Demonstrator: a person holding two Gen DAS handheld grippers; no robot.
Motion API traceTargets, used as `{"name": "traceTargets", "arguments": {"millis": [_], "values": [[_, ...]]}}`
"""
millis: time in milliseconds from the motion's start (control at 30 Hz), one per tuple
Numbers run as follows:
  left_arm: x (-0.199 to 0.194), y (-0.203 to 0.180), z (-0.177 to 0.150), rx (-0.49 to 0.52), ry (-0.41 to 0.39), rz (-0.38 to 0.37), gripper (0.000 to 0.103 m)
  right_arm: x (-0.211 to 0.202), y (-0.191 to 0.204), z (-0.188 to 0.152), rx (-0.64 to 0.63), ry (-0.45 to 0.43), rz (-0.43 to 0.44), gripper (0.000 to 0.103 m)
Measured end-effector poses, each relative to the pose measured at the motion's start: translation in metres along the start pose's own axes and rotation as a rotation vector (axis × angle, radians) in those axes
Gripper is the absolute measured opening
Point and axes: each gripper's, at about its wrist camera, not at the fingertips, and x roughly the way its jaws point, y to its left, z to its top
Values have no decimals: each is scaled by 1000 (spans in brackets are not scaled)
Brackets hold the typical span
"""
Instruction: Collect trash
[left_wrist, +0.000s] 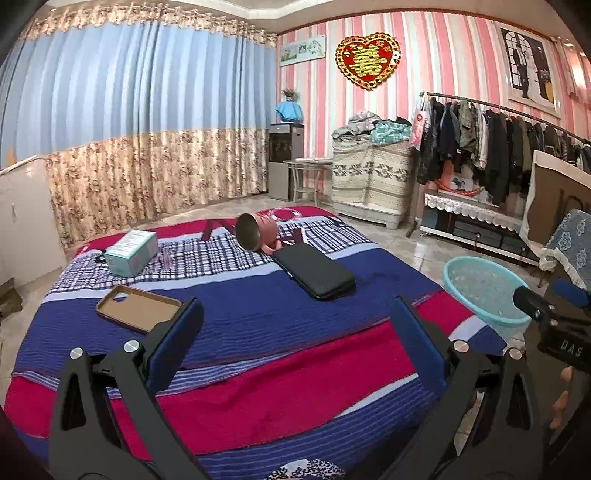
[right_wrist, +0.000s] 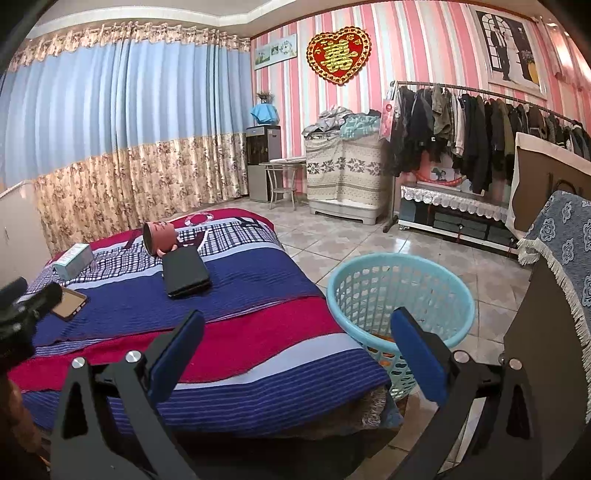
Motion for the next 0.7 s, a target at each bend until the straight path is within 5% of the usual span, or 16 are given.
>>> {"name": "traceTargets", "arguments": {"millis": [700], "values": [[-2, -7, -1, 23, -23, 0, 98, -4, 6, 5, -33, -39, -10, 99]]}}
